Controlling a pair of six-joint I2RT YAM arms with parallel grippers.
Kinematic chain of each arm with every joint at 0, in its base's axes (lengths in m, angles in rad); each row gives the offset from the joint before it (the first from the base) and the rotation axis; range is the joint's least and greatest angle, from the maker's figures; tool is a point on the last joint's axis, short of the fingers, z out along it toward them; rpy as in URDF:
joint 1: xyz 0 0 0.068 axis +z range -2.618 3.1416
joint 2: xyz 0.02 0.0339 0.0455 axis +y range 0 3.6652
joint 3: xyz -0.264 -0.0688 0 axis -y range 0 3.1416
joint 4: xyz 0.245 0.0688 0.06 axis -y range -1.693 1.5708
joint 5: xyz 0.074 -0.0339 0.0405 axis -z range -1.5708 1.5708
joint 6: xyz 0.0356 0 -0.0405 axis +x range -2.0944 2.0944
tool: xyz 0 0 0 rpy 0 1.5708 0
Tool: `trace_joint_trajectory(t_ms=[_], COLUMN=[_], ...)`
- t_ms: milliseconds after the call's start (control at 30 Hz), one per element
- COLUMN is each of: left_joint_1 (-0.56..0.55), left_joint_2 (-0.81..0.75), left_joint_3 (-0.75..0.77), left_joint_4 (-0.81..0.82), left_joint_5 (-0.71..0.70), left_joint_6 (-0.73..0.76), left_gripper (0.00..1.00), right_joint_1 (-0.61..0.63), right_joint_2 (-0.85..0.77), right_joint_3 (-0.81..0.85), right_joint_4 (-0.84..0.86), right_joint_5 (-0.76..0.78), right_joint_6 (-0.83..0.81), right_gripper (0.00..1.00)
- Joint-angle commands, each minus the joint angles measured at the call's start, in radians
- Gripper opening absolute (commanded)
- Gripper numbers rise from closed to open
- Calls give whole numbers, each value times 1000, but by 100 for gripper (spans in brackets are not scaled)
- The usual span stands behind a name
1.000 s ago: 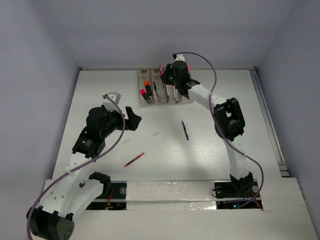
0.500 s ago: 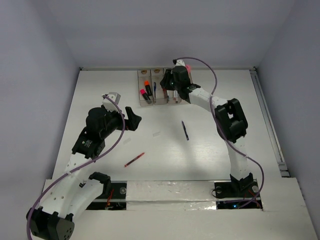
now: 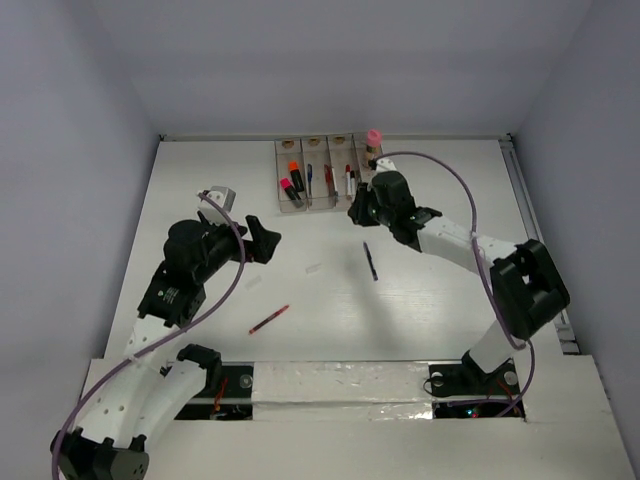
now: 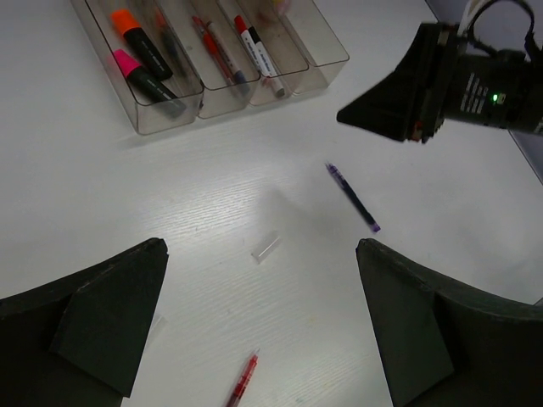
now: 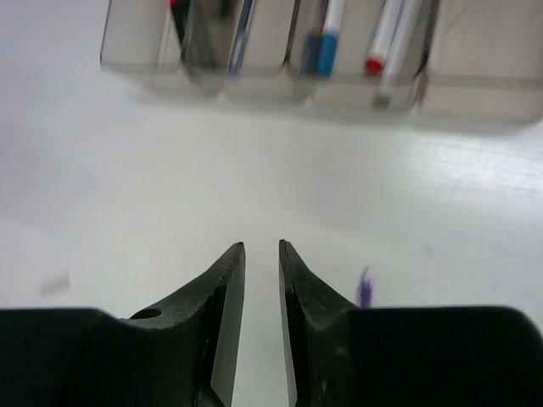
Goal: Sort the stationery into containers
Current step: Pick up the pen from the center of the board.
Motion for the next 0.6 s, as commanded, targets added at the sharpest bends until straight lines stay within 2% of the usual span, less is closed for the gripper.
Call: trace_joint_trajectory(t_ms=[0,133,167,267,400,567], left_joint_1=[7,7,7,7,7,7], left_joint_2=[-46,-74,-75,-74,-65,-66], left_joint_3=[-2,-6,-8,-14,-17,-19], left_joint_4=[54,59,60,68,62,56], left_joint_5=[24,45,64,111,139,144], left_joint_6=[0,-5,-6,-15,-18,-15], left_gripper=[93,93,92,91,90,90], right_joint_1=[48,62,62,62,62,62], right_joint_2=[-94,-150,-151,-99,9,136], right_joint_3=[-84,-118,-119,-89,-33,38], right_joint_4=[-112,-244,-265,-342,-396,-393], right_joint_5=[-30,45,97,194,265,232], right_joint_6=[-28,-25,-30,-36,-53,-74], right_gripper=[29,38,44,48,49,48])
